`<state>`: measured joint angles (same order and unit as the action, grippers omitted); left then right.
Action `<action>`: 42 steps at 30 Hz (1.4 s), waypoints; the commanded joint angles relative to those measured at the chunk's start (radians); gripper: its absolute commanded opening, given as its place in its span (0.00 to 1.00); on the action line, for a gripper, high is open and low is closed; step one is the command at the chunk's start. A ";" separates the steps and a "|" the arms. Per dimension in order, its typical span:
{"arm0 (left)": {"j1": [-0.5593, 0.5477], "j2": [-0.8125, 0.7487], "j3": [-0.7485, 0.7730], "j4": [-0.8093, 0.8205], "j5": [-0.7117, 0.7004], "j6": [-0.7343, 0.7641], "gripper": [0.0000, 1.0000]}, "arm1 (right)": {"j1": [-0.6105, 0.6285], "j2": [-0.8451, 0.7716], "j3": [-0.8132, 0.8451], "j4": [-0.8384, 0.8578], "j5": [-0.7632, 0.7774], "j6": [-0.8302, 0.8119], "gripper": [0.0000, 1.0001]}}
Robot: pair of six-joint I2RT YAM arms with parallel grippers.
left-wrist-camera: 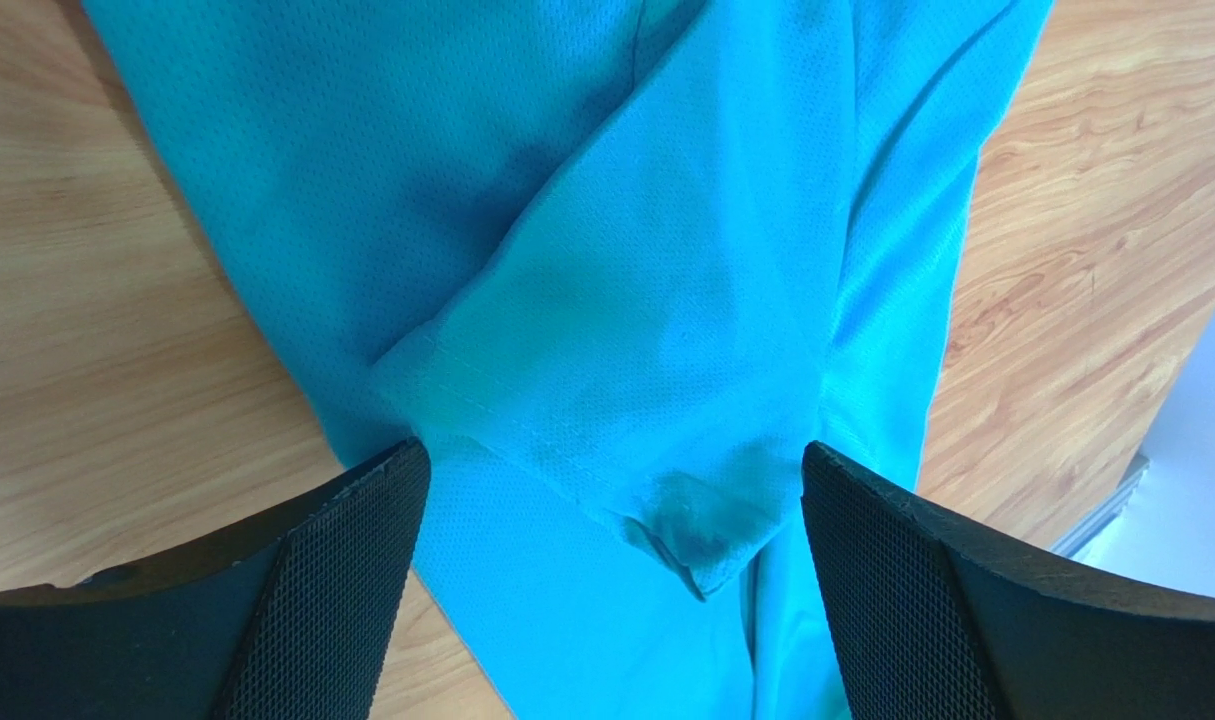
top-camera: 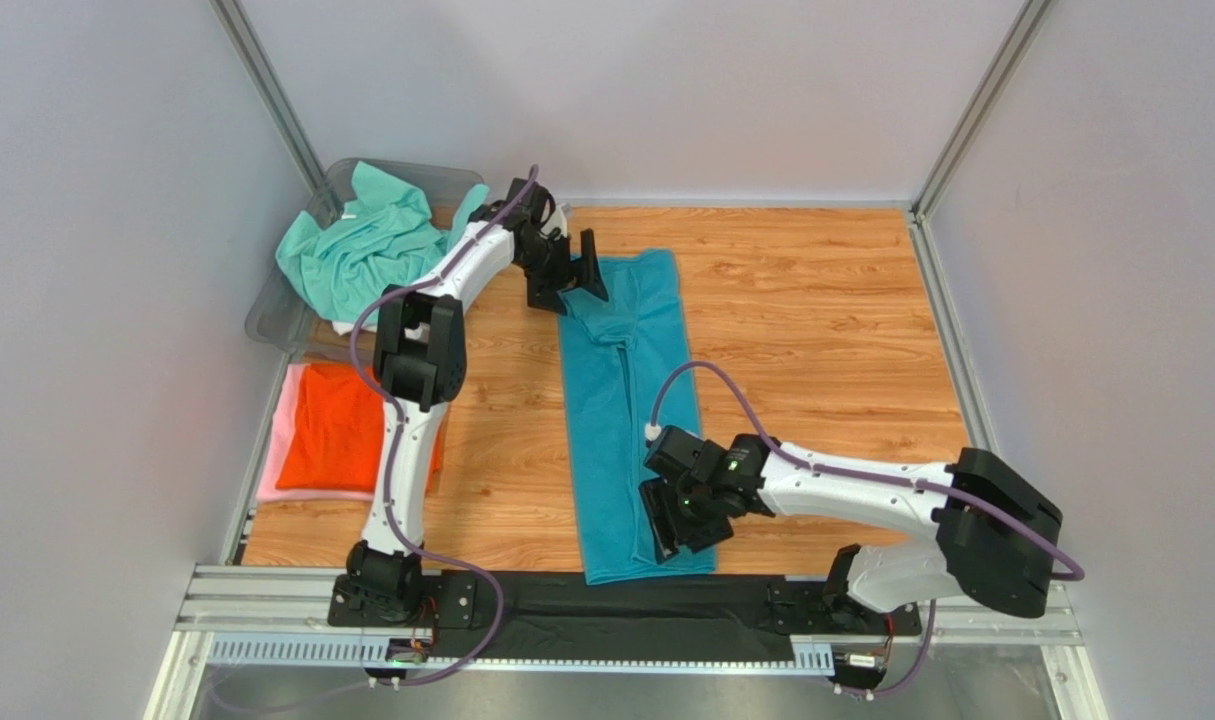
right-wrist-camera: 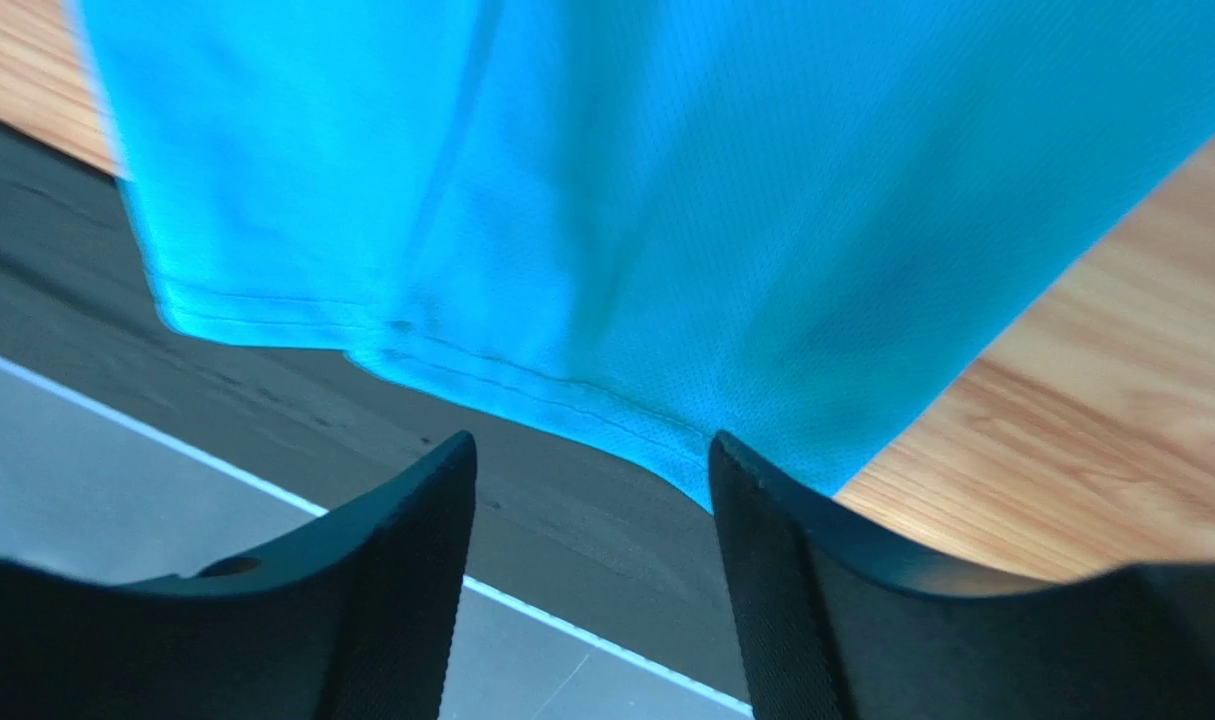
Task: Fold and stack the t-shirts
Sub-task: Fold the tshirt
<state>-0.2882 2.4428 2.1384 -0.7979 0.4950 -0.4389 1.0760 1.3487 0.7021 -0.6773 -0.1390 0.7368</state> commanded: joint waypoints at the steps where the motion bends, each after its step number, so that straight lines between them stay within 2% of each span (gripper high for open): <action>1: 0.004 -0.054 0.063 -0.047 -0.006 0.029 1.00 | -0.019 -0.074 0.105 -0.056 0.102 -0.036 0.62; 2: 0.004 -0.100 0.058 -0.049 -0.006 0.031 1.00 | -0.037 -0.103 0.146 -0.092 0.128 -0.060 0.67; 3: 0.004 -0.126 0.049 -0.055 -0.003 0.035 1.00 | -0.056 -0.117 0.160 -0.103 0.183 -0.069 1.00; 8: 0.004 -0.365 -0.040 -0.067 0.002 0.046 1.00 | -0.188 -0.152 0.256 -0.100 0.249 -0.161 1.00; 10: 0.004 -0.510 -0.148 -0.052 -0.010 0.052 1.00 | -0.226 -0.132 0.310 -0.081 0.292 -0.201 1.00; 12: 0.003 -0.632 -0.341 0.018 -0.035 0.036 1.00 | -0.257 -0.067 0.356 -0.058 0.306 -0.235 1.00; 13: 0.001 -0.766 -0.424 0.060 -0.041 0.023 1.00 | -0.295 -0.036 0.405 -0.042 0.297 -0.252 1.00; 14: 0.000 -0.836 -0.510 0.101 -0.055 0.002 1.00 | -0.313 0.037 0.431 -0.025 0.289 -0.260 1.00; 15: -0.006 -0.904 -0.693 0.193 -0.059 -0.054 1.00 | -0.335 0.079 0.459 -0.024 0.277 -0.258 1.00; 16: -0.015 -1.030 -0.781 0.244 -0.056 -0.076 1.00 | -0.367 0.122 0.524 -0.022 0.273 -0.264 1.00; 18: -0.071 -1.135 -0.988 0.331 -0.059 -0.110 1.00 | -0.390 0.248 0.592 -0.013 0.242 -0.275 1.00; 19: -0.097 -1.209 -1.038 0.344 -0.074 -0.121 1.00 | -0.402 0.289 0.650 -0.007 0.228 -0.296 1.00; 20: -0.155 -1.237 -1.119 0.354 -0.091 -0.150 1.00 | -0.404 0.372 0.687 0.001 0.222 -0.306 1.00; 22: -0.230 -1.292 -1.179 0.382 -0.060 -0.170 1.00 | -0.404 0.499 0.791 0.001 0.211 -0.324 1.00; 26: -0.290 -1.369 -1.319 0.456 -0.041 -0.241 1.00 | -0.404 0.677 0.937 -0.019 0.245 -0.303 1.00; 31: -0.308 -1.436 -1.382 0.393 -0.087 -0.209 1.00 | -0.410 0.898 1.114 -0.063 0.344 -0.283 1.00; 35: -0.308 -1.435 -1.455 0.367 -0.073 -0.219 1.00 | -0.415 0.986 1.224 -0.093 0.444 -0.209 1.00; 42: -0.309 -1.380 -1.499 0.367 -0.067 -0.242 1.00 | -0.433 1.113 1.422 -0.110 0.414 -0.093 1.00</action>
<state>-0.5941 1.0531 0.6357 -0.4465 0.4244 -0.6605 0.6571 2.3981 2.0403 -0.7704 0.2707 0.5529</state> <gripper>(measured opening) 0.994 0.998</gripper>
